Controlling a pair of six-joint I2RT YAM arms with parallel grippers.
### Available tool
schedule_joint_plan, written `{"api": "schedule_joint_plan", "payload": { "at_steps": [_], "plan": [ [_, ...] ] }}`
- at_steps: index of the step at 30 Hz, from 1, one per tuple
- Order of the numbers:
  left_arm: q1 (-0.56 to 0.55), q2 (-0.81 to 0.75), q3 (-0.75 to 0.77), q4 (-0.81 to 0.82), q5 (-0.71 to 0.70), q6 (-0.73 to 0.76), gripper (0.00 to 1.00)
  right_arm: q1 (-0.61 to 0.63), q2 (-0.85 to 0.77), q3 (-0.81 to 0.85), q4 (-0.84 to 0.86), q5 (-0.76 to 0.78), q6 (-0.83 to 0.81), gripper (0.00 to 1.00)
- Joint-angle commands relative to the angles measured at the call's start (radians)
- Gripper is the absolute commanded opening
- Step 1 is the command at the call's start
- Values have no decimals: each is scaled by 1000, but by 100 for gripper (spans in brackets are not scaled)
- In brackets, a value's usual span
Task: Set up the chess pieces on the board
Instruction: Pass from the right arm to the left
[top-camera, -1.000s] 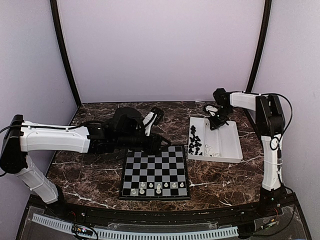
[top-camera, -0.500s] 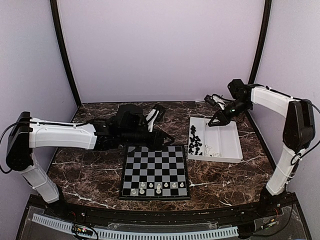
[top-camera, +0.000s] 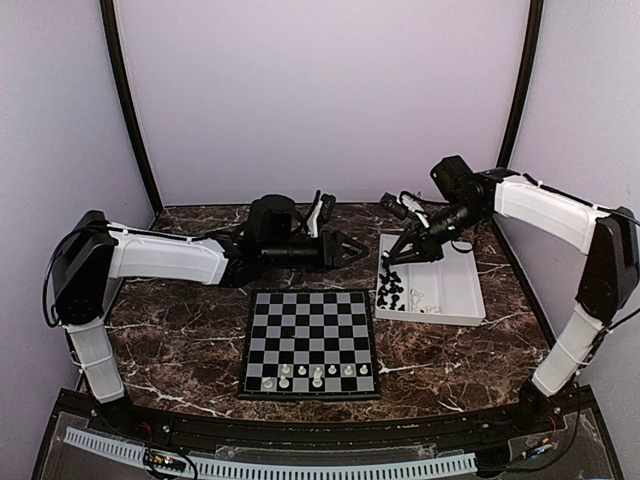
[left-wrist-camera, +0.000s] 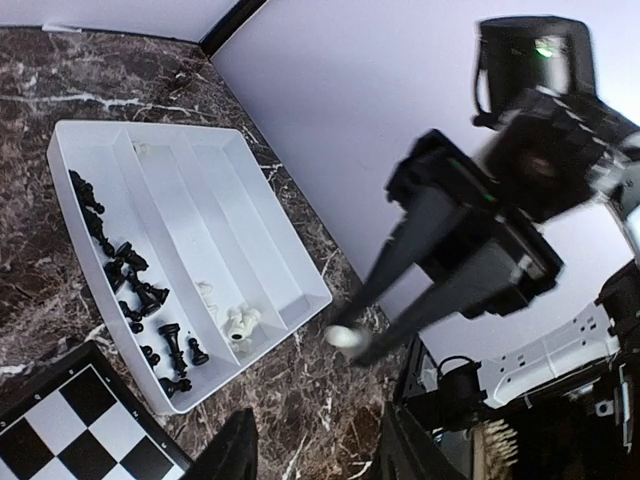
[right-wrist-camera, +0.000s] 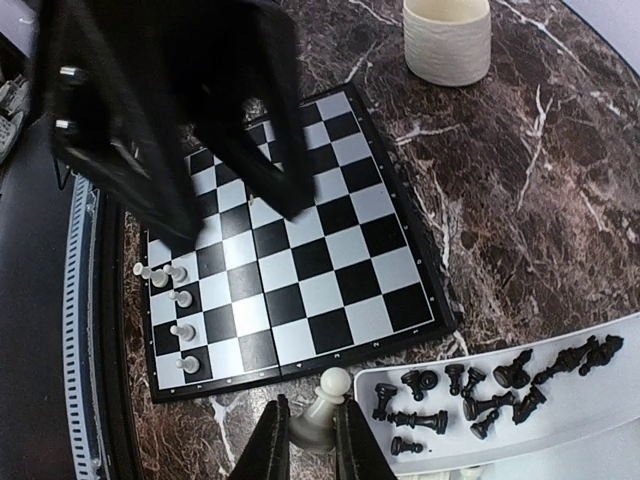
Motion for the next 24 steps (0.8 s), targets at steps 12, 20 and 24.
{"api": "schedule_joint_plan", "payload": {
  "at_steps": [12,20,24],
  "plan": [
    [18,157,21,410,212,-323,45,87,-45,1,49,89,-8,10],
    [18,197,25,482,220,-393,40,107,-39,15,54,89,-2,10],
    [18,205,27,493,216,-402,37,114,-41,18,51,87,-2,10]
  ]
}}
